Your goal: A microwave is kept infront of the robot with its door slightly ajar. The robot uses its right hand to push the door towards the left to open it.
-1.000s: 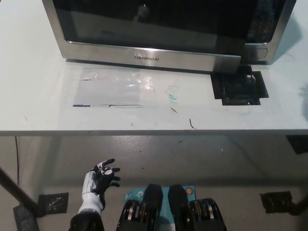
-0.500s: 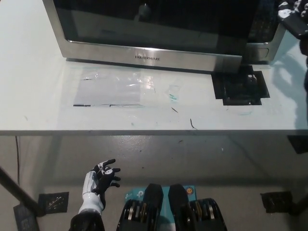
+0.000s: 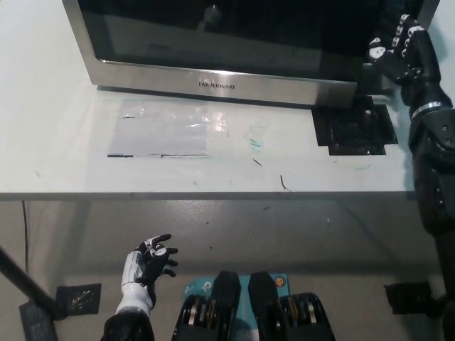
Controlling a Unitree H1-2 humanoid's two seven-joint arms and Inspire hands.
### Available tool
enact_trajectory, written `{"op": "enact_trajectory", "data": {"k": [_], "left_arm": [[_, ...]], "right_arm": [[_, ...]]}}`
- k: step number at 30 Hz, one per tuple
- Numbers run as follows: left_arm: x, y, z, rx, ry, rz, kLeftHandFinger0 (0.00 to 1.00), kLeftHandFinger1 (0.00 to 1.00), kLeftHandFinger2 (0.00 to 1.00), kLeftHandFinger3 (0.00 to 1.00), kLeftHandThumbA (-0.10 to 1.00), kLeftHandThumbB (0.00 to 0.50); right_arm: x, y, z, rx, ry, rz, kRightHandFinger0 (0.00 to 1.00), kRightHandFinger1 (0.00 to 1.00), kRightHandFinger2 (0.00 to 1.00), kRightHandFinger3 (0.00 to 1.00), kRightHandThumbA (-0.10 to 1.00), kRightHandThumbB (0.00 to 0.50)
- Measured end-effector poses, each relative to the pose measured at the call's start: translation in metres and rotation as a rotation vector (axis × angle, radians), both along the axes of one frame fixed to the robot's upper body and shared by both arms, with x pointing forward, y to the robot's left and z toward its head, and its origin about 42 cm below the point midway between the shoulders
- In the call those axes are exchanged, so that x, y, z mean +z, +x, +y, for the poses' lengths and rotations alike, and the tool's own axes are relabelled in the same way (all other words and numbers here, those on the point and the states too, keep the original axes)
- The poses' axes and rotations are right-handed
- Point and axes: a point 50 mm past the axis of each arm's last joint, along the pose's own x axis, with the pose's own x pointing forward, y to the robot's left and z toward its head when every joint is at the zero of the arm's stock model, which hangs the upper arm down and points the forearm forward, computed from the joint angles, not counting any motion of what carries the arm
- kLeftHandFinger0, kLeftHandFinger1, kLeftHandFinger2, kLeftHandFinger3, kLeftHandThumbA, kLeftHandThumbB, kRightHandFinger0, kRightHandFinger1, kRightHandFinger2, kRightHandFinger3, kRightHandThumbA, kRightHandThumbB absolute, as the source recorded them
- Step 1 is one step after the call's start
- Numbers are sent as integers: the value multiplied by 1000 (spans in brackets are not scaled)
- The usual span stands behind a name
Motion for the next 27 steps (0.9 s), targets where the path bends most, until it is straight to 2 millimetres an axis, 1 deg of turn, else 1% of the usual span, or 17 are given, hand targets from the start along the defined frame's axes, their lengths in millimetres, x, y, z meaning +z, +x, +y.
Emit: {"op": "enact_trajectory", "data": {"k": [3, 4, 5, 7, 11, 12, 13, 14, 15, 17, 18, 19, 20, 22, 23, 26, 27], "left_arm": [[0, 0, 1, 1, 0, 0, 259, 293, 380, 513, 66, 6], [0, 0, 1, 1, 0, 0, 243, 280, 368, 505, 63, 2], [0, 0, 0, 1, 0, -1, 251, 283, 370, 508, 69, 0], [0, 0, 0, 0, 1, -1, 252, 286, 371, 512, 69, 0], [-1, 0, 0, 0, 0, 1, 220, 262, 359, 505, 65, 14], [-1, 0, 0, 0, 0, 2, 218, 260, 360, 508, 65, 6], [-1, 0, 0, 0, 0, 2, 216, 259, 362, 513, 66, 1], [-1, 0, 0, 0, 0, 2, 215, 258, 364, 516, 67, 1], [-1, 0, 0, -1, -1, 2, 220, 264, 371, 524, 58, 0], [-1, 0, 0, 0, -2, 2, 223, 265, 373, 518, 48, 9], [-1, 0, 0, 1, -3, 2, 219, 262, 371, 515, 44, 7], [-1, 0, 0, 1, -4, 2, 243, 283, 390, 519, 58, 3], [-1, 0, 0, 1, -5, 2, 247, 285, 392, 520, 62, 9], [-1, 0, 0, 2, -8, 4, 268, 300, 405, 529, 60, 0], [-2, 0, 0, 2, -8, 4, 263, 298, 405, 530, 57, 3], [-2, 0, 0, 3, -10, 4, 236, 280, 398, 532, 46, 5], [-2, 0, 0, 3, -10, 4, 236, 281, 398, 532, 49, 6]], "right_arm": [[-2, 1, 8, 4, 17, -6, 479, 748, 779, 845, 201, 179], [-2, 1, 11, 7, 22, -8, 489, 730, 746, 819, 243, 191], [-3, 0, 14, 9, 26, -9, 470, 702, 721, 804, 266, 192], [-3, -1, 22, 8, 31, -14, 454, 681, 718, 801, 290, 197], [-9, -7, 28, -3, 39, -24, 451, 704, 738, 786, 297, 195], [-13, -10, 30, -2, 45, -24, 446, 702, 736, 772, 289, 197], [-15, -13, 33, 0, 53, -31, 445, 696, 732, 770, 281, 184], [-17, -16, 35, 1, 59, -36, 444, 693, 730, 770, 277, 181], [-20, -21, 37, 2, 67, -45, 457, 687, 740, 783, 272, 180], [-27, -29, 40, 4, 84, -52, 461, 686, 752, 792, 290, 201], [-28, -34, 42, 7, 93, -62, 463, 684, 752, 793, 289, 203], [-30, -39, 43, 9, 102, -68, 480, 689, 760, 861, 332, 218], [-33, -45, 45, 12, 112, -72, 484, 691, 764, 897, 358, 214], [-38, -60, 48, 18, 128, -86, 475, 694, 764, 926, 373, 223], [-43, -69, 51, 24, 141, -90, 480, 700, 773, 941, 396, 239], [-48, -92, 58, 41, 167, -104, 498, 697, 765, 953, 418, 251], [-52, -105, 61, 53, 178, -105, 497, 695, 763, 955, 419, 251]]}}
